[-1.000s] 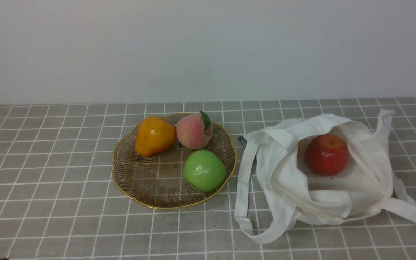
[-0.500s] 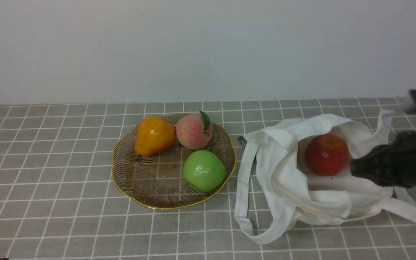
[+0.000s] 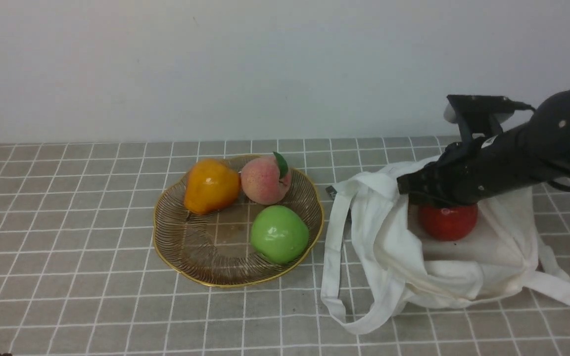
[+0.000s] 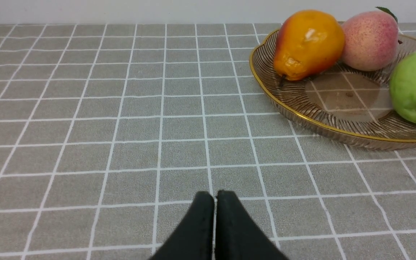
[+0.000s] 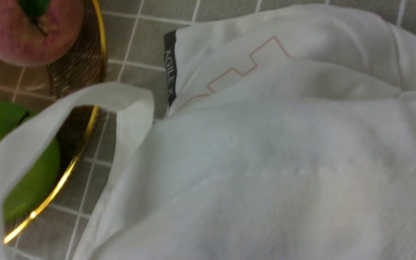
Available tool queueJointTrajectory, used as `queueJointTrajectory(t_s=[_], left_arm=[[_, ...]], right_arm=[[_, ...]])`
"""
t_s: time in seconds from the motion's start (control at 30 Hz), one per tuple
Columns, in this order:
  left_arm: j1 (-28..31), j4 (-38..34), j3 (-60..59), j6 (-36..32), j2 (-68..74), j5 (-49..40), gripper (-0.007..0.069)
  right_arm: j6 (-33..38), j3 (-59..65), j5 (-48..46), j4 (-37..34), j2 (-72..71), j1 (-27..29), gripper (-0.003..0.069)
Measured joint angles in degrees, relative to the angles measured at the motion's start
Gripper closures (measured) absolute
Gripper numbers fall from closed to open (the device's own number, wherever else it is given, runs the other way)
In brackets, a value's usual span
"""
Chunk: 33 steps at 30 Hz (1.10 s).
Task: Take the fruit out of the bag on the grey coffee tablecloth and place them on the plate.
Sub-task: 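Reach into the cloth bag and grasp a fruit inside it with the right gripper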
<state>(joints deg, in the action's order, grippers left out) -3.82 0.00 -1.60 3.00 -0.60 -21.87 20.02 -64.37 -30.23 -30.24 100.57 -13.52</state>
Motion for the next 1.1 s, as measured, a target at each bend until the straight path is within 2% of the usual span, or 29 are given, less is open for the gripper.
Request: queueJointTrajectory(t_s=[0.07,0.23,0.3,0.47,0.5,0.6,0.87,1.1], left_arm=[[0.0,0.0,0.0,0.0,0.0,0.0,0.0632],[0.0,0.0,0.0,0.0,0.0,0.0,0.0632],[0.0,0.0,0.0,0.0,0.0,0.0,0.0632],[0.0,0.0,0.0,0.0,0.0,0.0,0.0632],[0.0,0.0,0.0,0.0,0.0,0.0,0.0632],[0.0,0.0,0.0,0.0,0.0,0.0,0.0632],[0.0,0.0,0.0,0.0,0.0,0.0,0.0632],[0.0,0.0,0.0,0.0,0.0,0.0,0.0632]], right_arm=[[-1.4,-0.1,1.1,0.0,1.0,0.0,0.0643],[-2.4,-0.1,3.6,-3.2,2.8,0.0,0.0534],[-2.3,-0.1,5.0,-5.1,3.0,0.0,0.0442],[-1.6,-0.1,8.8,-7.2,3.1,0.0,0.0146],[-1.5,-0.1,9.8,-7.4,3.2,0.0,0.0058],[-1.4,-0.1,10.6,-8.0,3.7,0.0,-0.0001],[0.3,-1.2,13.6,-11.1,6.9,-0.1,-0.0029],[2.0,-1.3,11.9,-11.1,6.0,-0.1,0.0022]])
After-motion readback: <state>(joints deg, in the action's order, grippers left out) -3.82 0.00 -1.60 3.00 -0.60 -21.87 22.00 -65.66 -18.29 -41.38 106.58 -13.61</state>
